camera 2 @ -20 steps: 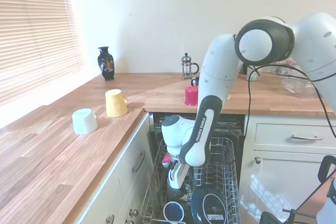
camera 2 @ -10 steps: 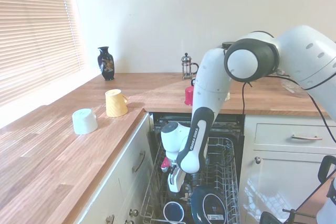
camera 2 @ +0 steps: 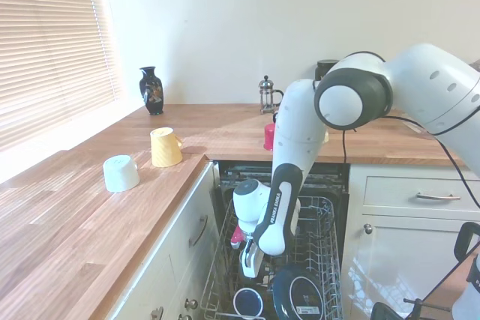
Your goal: Move the gray mug from the dishwasher to the counter
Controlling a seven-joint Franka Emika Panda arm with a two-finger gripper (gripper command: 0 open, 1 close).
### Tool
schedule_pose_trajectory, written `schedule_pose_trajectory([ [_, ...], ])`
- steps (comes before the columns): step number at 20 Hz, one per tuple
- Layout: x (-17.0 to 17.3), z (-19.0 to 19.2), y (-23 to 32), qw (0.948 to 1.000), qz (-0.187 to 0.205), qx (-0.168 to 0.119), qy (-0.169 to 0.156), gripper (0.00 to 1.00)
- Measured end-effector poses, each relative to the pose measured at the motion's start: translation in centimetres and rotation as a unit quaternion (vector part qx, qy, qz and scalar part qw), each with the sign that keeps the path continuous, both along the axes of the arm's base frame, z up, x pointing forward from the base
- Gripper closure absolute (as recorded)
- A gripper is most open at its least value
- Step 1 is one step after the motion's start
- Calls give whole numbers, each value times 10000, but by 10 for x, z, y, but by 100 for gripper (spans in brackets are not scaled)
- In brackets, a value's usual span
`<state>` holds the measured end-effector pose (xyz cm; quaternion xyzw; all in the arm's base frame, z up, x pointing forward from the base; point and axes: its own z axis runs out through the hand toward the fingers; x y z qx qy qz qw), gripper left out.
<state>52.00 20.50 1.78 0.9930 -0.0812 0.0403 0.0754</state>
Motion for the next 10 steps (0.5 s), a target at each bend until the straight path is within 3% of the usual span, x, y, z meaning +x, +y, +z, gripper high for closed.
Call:
schedule_pose_trajectory([
  [10,-6,-17,-3,10000,54,15,-43,100],
])
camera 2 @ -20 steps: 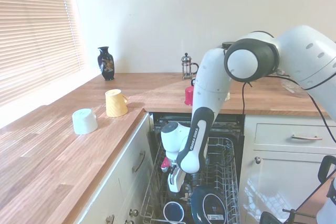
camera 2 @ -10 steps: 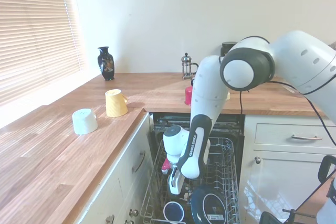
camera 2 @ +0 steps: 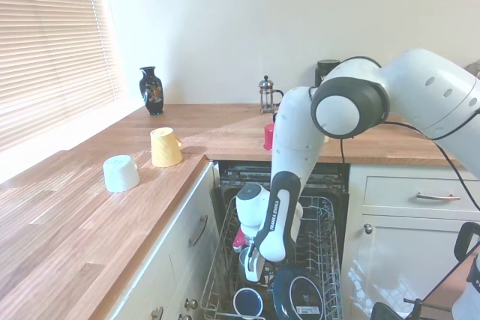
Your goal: Move the gray mug from the dishwasher to the counter
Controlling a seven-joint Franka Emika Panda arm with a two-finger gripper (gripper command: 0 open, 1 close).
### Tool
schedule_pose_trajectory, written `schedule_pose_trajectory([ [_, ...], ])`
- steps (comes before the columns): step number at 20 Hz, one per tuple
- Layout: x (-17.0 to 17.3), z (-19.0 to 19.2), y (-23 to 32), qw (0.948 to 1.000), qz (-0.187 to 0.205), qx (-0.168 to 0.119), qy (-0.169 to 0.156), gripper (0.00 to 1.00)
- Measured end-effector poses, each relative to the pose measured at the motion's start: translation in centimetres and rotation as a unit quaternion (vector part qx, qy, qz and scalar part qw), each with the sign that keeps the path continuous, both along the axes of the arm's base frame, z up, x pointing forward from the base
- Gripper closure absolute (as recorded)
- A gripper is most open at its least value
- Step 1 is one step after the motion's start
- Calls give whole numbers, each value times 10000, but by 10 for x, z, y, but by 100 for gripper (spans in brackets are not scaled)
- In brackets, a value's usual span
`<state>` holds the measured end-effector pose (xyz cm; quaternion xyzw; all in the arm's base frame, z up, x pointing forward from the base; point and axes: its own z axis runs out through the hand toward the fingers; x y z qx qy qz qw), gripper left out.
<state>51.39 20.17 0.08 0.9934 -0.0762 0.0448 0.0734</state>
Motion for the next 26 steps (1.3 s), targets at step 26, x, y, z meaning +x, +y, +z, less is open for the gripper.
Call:
schedule_pose_trajectory([
  [26,-10,-7,6,9998,-1,-123,-156,100],
])
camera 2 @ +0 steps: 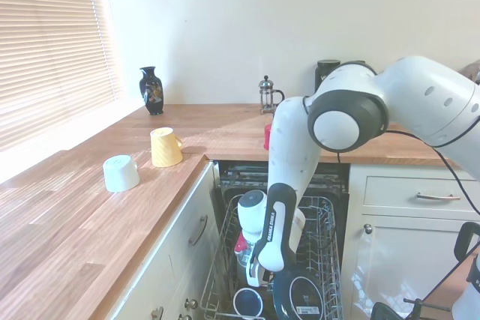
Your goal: Move the gray mug from the dishwasher to the counter
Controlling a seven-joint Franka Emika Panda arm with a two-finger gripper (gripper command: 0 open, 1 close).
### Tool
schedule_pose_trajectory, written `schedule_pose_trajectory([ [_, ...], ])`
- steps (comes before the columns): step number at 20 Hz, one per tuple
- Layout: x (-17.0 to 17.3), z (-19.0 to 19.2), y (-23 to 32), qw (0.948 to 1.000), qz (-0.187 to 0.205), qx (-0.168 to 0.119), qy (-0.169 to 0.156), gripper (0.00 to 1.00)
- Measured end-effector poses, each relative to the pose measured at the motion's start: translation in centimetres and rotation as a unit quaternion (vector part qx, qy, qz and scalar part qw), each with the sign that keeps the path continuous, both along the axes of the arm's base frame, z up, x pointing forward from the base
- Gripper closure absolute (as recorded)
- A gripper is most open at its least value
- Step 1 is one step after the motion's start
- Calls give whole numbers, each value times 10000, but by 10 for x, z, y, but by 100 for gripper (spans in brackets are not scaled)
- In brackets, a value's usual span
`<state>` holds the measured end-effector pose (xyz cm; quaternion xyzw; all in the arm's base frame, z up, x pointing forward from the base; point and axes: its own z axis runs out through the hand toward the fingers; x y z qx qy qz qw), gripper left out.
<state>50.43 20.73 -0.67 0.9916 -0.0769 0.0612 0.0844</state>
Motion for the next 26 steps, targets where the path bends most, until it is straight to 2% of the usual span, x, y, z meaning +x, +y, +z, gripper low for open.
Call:
schedule_pose_trajectory([
  [4,-6,10,4,10000,29,-74,-49,100],
  [15,-29,75,5,9998,-2,-105,-160,100],
  [20,-38,119,12,9996,-103,-66,-273,100],
  [26,-37,192,14,9982,-262,-50,-546,100],
])
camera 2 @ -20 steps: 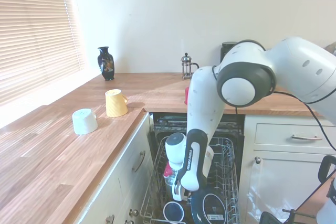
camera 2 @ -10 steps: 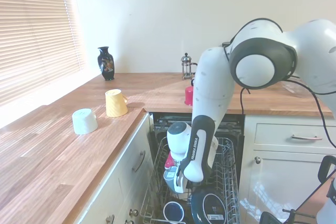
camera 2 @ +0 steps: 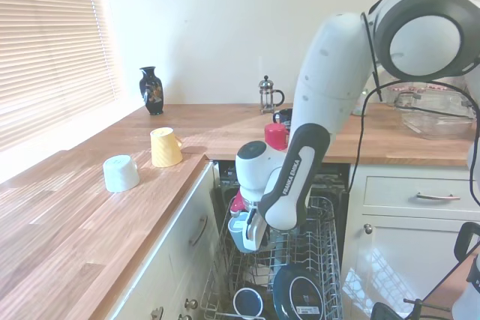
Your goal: Move the gray mug from the dishwasher to the counter
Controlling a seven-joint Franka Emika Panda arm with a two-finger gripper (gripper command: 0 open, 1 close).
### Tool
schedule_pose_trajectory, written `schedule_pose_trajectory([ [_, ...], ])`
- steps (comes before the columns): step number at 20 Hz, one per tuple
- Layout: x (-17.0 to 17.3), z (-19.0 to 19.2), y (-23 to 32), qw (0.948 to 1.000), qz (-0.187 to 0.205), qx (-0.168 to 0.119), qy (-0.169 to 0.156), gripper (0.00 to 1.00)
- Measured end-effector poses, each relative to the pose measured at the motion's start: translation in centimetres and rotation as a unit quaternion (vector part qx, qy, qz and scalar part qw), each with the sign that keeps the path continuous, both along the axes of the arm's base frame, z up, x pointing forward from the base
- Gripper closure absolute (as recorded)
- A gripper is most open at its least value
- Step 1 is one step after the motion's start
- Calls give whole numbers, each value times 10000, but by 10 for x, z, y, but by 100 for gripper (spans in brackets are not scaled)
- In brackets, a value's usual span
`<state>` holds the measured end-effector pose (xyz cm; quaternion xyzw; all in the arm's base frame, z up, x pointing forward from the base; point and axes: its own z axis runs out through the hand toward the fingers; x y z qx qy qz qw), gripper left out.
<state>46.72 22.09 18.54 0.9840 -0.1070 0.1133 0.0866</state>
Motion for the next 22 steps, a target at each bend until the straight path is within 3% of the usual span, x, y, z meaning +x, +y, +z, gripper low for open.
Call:
schedule_pose_trajectory([
  [6,18,94,-29,9984,-410,256,-281,100],
  [10,39,153,-65,9938,-866,534,-446,100],
  [17,60,168,-116,9847,-1482,785,-473,100],
  [22,79,178,-116,9815,-1587,909,-567,100],
])
